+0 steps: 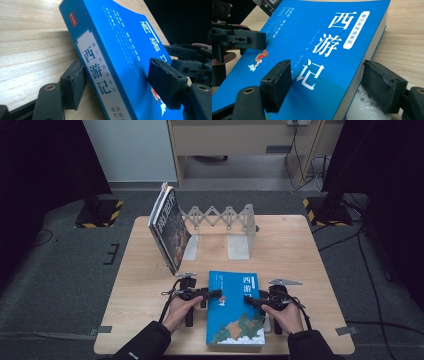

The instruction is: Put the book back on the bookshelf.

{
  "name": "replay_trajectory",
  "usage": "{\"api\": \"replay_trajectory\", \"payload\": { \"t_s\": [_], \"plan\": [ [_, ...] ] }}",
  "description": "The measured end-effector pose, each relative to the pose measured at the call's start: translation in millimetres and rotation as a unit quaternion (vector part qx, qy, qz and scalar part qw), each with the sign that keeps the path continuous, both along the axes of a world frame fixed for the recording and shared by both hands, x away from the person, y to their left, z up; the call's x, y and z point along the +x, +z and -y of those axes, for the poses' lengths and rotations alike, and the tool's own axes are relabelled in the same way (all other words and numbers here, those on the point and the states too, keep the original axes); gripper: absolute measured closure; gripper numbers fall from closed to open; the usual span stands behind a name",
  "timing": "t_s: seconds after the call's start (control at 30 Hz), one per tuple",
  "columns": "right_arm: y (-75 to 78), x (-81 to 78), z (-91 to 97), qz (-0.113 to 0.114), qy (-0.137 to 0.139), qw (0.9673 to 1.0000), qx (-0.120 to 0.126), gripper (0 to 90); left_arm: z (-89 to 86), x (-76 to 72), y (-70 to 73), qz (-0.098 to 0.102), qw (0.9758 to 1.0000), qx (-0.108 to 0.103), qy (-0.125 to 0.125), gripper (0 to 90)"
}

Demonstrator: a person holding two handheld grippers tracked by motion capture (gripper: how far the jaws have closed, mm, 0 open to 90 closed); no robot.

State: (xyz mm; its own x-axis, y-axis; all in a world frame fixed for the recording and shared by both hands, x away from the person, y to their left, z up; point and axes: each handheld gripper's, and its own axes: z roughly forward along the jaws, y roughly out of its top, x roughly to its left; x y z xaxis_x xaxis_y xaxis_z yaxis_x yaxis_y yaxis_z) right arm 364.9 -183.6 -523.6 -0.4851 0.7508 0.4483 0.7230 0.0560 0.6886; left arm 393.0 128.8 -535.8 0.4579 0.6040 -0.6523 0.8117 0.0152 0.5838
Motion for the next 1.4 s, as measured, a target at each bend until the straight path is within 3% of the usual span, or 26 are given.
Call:
{"api": "replay_trajectory", "payload": {
  "t_s": [0.37, 0.57, 0.67, 0.73, 0.8, 1.07, 1.2, 1.23, 1.4],
  "plan": [
    [0.2, -0.2, -0.3, -0.001, 0.000, 1.0000, 0.000, 23.7, 2.1, 2.1, -0.3, 0.011, 0.9998, 0.001, -0.016, 28.8],
    [1.0, -0.3, 0.8, -0.005, 0.001, 1.0000, 0.005, 22.4, 0.0, 0.2, 8.2, 0.026, 0.9995, -0.003, -0.017, 35.4],
    [1.0, -0.2, 1.4, -0.004, 0.001, 1.0000, -0.001, 21.9, 2.3, -0.8, 13.1, 0.036, 0.9988, -0.021, -0.024, 41.1],
    [1.2, -0.1, 1.6, -0.005, 0.001, 1.0000, 0.000, 21.8, 7.1, -3.2, 17.3, 0.049, 0.9982, -0.009, -0.032, 40.8],
    [1.3, 0.0, 2.2, -0.007, 0.001, 1.0000, 0.000, 21.8, 8.4, -4.0, 18.0, 0.047, 0.9984, -0.001, -0.031, 40.3],
    [2.4, 1.0, 2.4, -0.008, 0.006, 0.9999, -0.006, 21.9, 12.9, -6.0, 21.0, 0.061, 0.9974, 0.009, -0.038, 40.6],
    [2.2, 1.2, 1.1, -0.006, 0.007, 1.0000, -0.004, 21.9, 18.2, -7.0, 18.5, 0.052, 0.9975, 0.004, -0.048, 41.4],
    [2.4, 1.8, -1.1, -0.004, 0.011, 0.9999, -0.003, 22.0, 22.1, -8.0, 18.2, 0.048, 0.9969, 0.008, -0.062, 42.1],
    [2.4, 2.1, -2.7, -0.003, 0.014, 0.9999, -0.002, 22.5, 21.9, -8.7, 17.8, 0.043, 0.9971, 0.009, -0.063, 42.6]
  ]
}}
